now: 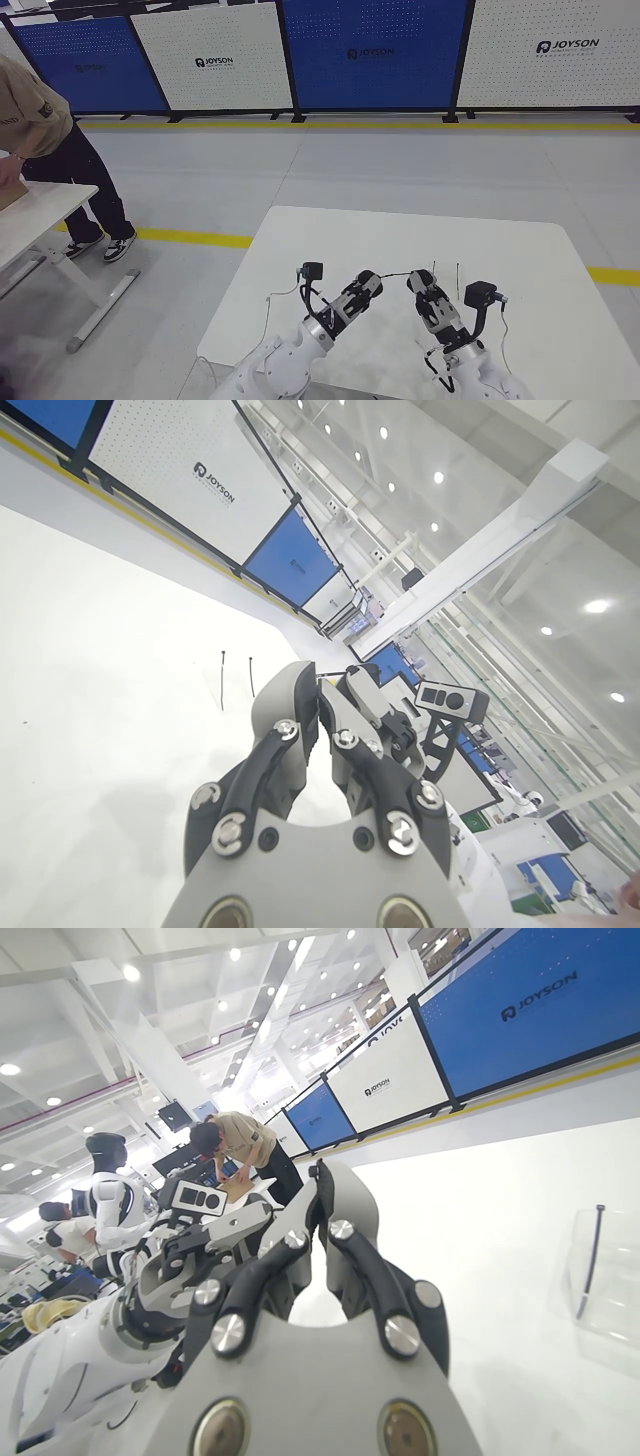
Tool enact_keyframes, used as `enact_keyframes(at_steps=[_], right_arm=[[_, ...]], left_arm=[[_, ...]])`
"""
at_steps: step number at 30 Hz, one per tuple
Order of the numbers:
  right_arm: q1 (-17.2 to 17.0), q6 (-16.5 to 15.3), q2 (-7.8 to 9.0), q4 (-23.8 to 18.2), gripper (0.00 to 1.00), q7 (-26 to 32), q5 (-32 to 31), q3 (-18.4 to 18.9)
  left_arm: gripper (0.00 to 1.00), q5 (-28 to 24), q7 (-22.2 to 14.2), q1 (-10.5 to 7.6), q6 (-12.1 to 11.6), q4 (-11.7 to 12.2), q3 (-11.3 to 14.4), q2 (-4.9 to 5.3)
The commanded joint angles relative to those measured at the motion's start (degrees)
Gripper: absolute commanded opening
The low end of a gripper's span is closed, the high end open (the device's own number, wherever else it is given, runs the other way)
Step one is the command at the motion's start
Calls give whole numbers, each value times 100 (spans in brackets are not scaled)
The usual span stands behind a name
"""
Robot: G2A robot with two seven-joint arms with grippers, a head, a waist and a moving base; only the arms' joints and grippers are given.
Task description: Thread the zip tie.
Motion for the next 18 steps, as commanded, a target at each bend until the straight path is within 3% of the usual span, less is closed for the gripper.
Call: enact_keyframes(at_steps=[1, 14, 15, 17, 18], right_arm=[[5, -7, -2, 4, 0, 16, -11, -12], [62, -18, -19, 48, 0, 134, -42, -91], [61, -11, -21, 48, 22, 132, -24, -90], [51, -6, -21, 35, 100, 117, 7, -72], [41, -7, -19, 27, 100, 110, 11, -58]], left_arm=[[0, 10, -19, -10, -7, 2, 6, 0], [0, 27, -26, 6, -33, 13, 3, 3], [0, 34, -19, 10, -15, 16, -1, 3], [0, 45, -5, 15, 56, 21, -6, 2], [0, 41, 5, 14, 94, 23, -6, 1]])
